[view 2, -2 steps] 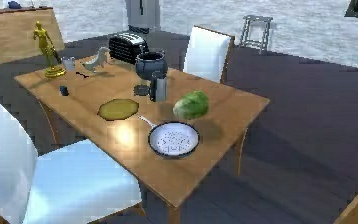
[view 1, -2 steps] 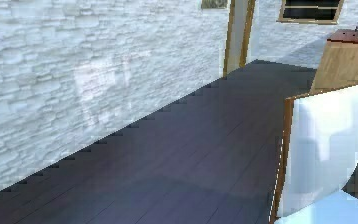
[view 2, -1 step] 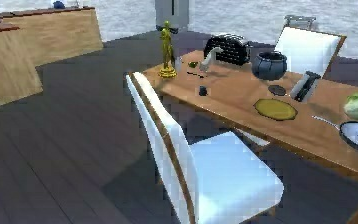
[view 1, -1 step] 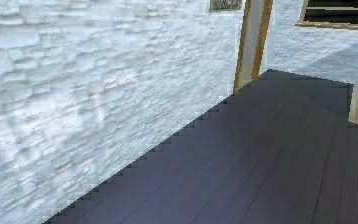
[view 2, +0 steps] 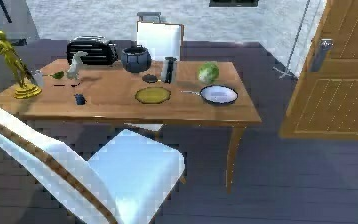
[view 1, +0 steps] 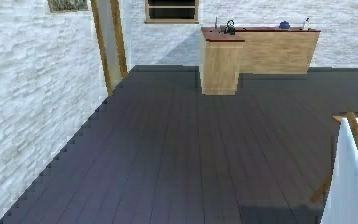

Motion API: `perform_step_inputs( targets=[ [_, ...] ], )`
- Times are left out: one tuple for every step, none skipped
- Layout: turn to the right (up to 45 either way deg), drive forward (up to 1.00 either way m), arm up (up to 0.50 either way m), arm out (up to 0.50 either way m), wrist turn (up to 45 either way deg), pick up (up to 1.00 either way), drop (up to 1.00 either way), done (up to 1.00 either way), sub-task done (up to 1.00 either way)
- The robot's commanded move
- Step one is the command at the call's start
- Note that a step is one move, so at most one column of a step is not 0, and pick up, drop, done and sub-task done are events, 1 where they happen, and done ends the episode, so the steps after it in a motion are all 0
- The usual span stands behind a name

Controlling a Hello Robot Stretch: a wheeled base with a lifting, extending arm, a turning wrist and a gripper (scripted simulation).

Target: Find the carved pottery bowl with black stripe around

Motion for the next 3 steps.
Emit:
perform_step_inputs(
  targets=[
    [0.0, 1.00, 0.00, 0.00, 0.0, 0.00, 0.00, 0.00, 0.00],
    [0.0, 1.00, 0.00, 0.00, 0.0, 0.00, 0.00, 0.00, 0.00],
    [3.0, 0.00, 0.00, 0.00, 0.0, 0.00, 0.00, 0.00, 0.00]
  ],
)
